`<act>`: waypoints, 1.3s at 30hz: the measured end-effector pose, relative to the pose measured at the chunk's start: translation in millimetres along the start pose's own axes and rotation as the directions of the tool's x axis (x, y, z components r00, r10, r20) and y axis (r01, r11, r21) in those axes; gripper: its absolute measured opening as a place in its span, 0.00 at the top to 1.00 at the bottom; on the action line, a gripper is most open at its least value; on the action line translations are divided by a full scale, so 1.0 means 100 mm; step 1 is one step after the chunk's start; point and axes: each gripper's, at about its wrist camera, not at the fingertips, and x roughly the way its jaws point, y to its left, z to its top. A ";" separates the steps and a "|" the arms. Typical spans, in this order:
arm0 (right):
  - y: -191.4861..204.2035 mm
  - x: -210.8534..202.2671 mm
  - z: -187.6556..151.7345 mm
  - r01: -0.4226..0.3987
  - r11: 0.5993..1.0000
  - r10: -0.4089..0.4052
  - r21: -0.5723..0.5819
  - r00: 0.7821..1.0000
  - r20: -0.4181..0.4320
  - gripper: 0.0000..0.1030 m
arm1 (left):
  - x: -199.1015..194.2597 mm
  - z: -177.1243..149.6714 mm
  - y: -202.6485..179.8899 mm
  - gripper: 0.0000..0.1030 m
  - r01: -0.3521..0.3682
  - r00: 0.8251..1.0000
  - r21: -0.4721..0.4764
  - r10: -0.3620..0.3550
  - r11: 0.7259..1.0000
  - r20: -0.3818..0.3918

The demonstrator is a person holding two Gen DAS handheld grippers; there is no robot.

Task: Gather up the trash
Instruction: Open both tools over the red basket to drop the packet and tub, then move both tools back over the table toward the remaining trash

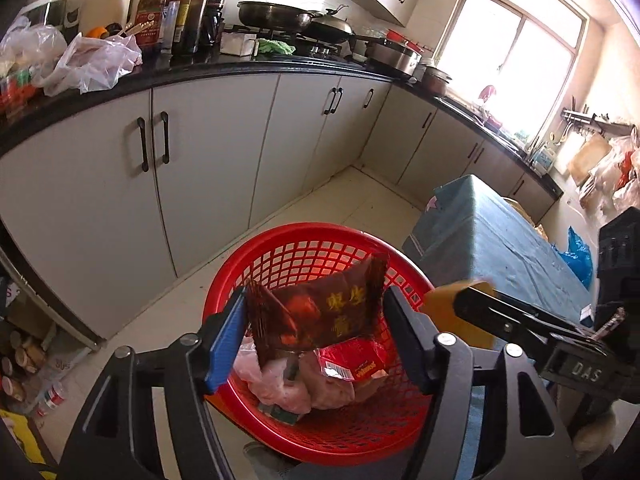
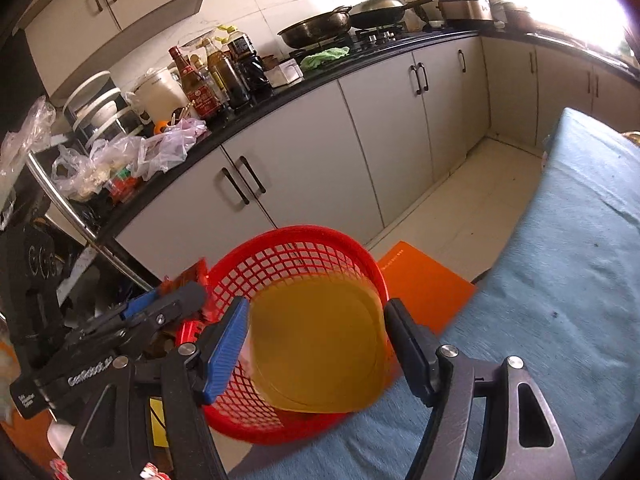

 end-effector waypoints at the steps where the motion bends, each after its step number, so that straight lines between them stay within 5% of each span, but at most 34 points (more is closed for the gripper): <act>1: -0.01 0.01 0.01 -0.007 1.000 0.007 0.012 1.000 -0.001 0.24 | 0.00 0.01 0.01 0.33 0.004 1.000 -0.002 -0.004 1.000 0.001; 7: -0.10 -0.09 -0.02 -0.011 0.999 0.011 0.048 1.000 0.008 0.23 | -0.11 -0.02 -0.03 0.28 0.000 1.000 0.001 0.000 1.000 0.019; 14: -0.22 -0.40 -0.22 0.012 0.998 -0.013 0.068 1.000 0.016 0.23 | -0.27 -0.18 -0.22 0.26 -0.110 0.993 0.052 0.107 0.993 0.045; 25: -0.44 -0.86 -0.53 0.050 0.992 -0.055 0.116 0.998 0.044 0.23 | -0.46 -0.46 -0.52 0.25 -0.280 0.959 0.146 0.268 0.949 0.097; 39: -0.71 -1.36 -0.86 0.082 0.979 -0.099 0.185 0.992 0.082 0.23 | -0.63 -0.69 -0.86 0.24 -0.301 0.952 0.212 0.283 0.930 0.114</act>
